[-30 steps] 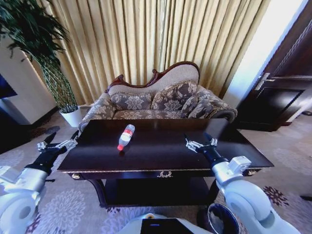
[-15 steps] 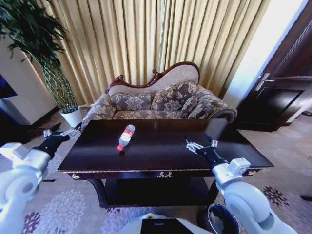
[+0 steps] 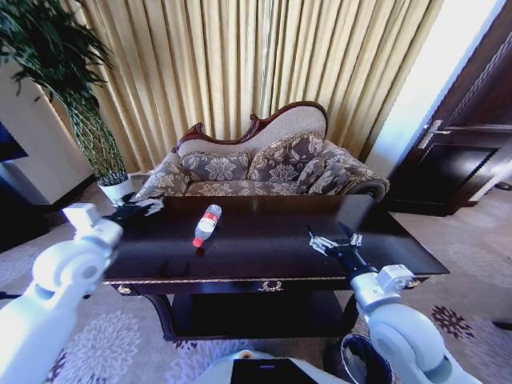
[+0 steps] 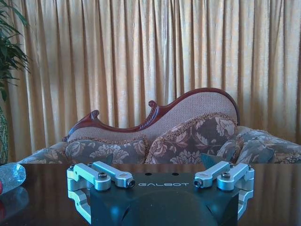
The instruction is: Move to the front of the table and place the trash on the table into the trash bin.
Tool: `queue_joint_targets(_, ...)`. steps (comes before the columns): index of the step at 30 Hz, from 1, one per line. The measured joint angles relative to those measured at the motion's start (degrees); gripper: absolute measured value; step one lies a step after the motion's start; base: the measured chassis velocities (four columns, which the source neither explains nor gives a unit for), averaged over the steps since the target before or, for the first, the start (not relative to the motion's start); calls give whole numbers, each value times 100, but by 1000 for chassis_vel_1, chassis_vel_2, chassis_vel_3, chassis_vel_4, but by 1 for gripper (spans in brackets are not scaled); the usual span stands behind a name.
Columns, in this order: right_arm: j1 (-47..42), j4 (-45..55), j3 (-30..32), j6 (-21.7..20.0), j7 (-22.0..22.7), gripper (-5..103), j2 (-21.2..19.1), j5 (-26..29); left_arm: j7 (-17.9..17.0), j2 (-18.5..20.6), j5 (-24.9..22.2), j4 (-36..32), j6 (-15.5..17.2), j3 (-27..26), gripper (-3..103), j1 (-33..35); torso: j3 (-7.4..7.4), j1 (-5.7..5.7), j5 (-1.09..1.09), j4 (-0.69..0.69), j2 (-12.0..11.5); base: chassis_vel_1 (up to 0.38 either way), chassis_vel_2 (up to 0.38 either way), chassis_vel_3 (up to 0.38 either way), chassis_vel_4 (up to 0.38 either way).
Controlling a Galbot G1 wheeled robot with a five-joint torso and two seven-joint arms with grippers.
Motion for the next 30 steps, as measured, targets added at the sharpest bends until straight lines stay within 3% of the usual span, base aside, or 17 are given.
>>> queue_joint_targets(7, 8, -87, 40, 37, 8, 100, -4, -28, -277, 14, -247, 98, 226, 993, 100, -556, 0, 1, 1, 1, -1, 0, 0, 0, 0)
queue_joint_targets(22, 286, -316, -10, 99, 25, 100, 19, 32, -159, 74, -815, 483, 879, 1821, 100, -1057, 0, 0, 1, 1, 0, 0, 0, 0, 0)
queue_joint_targets(30, 380, -334, -69, 106, 188, 100, 17, 110, -232, -26, -877, 717, 955, 2472, 100, -1562, 0, 1, 0, -1, 0, 0, 0, 0, 0)
